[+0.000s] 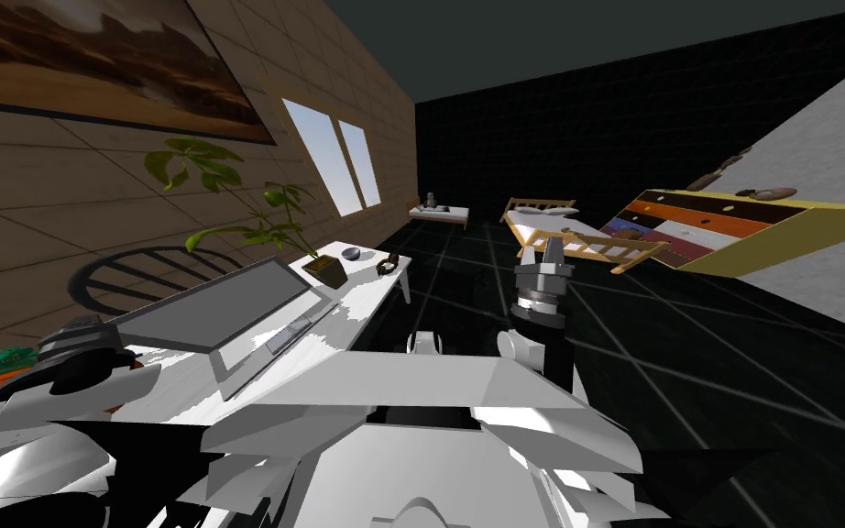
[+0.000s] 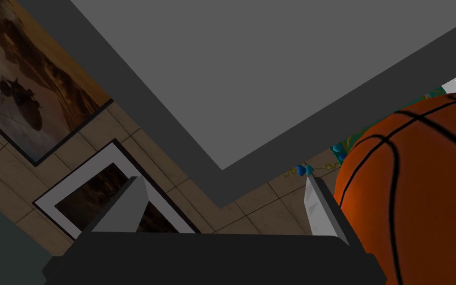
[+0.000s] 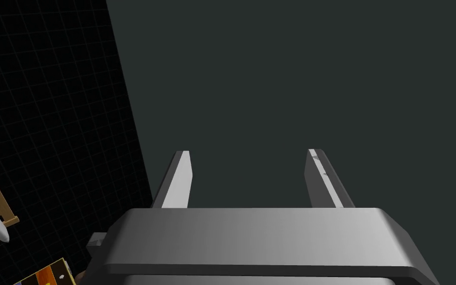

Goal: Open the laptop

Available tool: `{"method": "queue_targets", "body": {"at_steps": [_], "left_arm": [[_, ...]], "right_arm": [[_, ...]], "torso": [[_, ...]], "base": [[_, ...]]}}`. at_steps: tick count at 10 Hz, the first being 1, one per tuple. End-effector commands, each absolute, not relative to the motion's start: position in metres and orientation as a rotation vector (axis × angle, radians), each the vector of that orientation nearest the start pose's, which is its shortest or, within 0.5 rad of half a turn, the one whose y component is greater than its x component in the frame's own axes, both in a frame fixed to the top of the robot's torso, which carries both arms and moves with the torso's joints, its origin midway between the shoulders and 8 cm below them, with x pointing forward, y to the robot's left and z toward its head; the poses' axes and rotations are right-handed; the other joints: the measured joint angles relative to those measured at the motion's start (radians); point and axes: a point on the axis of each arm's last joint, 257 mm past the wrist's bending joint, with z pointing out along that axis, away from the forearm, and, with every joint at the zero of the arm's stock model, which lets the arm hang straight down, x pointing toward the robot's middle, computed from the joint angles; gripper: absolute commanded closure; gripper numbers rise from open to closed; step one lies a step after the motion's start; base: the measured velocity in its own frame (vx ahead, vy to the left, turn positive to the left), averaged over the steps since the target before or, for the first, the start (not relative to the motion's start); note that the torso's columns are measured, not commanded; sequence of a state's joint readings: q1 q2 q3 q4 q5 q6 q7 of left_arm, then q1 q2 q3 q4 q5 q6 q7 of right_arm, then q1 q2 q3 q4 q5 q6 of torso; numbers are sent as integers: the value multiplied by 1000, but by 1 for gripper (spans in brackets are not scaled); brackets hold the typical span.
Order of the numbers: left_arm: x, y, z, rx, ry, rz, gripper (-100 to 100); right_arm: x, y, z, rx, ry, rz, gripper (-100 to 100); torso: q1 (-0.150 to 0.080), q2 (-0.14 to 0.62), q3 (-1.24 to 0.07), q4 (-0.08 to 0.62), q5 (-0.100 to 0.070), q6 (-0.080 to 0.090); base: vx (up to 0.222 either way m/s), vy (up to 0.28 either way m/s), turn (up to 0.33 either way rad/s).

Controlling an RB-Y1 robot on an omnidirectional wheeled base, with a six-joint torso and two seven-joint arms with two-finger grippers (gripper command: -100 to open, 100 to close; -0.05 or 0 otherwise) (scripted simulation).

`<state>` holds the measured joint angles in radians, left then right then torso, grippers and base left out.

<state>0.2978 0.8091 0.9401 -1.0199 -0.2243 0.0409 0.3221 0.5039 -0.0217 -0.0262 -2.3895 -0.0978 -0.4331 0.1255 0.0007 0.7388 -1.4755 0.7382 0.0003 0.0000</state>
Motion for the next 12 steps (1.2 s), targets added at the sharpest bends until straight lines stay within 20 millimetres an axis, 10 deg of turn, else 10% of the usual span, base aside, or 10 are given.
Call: {"method": "queue_targets", "body": {"at_steps": [1,11,12], "left_arm": [[140,914,-111,-1397,750,164,-100],[93,932,-109,-1482,590,339,-100],[93,932,-109,-1479,593,335,100]], "right_arm": [[329,-292,60,620,577,1235,0],[329,-292,60,620,577,1235,0],[329,-292,60,620,578,1235,0]], "torso": [[-3,-5,-3,-1,-1,-1],[-1,-2,-1,0,0,0],[-1,-6,-3,-2,-1,-1]], "base": [[-80,43,-179],[-174,36,-260],[30,-9,219]]}}
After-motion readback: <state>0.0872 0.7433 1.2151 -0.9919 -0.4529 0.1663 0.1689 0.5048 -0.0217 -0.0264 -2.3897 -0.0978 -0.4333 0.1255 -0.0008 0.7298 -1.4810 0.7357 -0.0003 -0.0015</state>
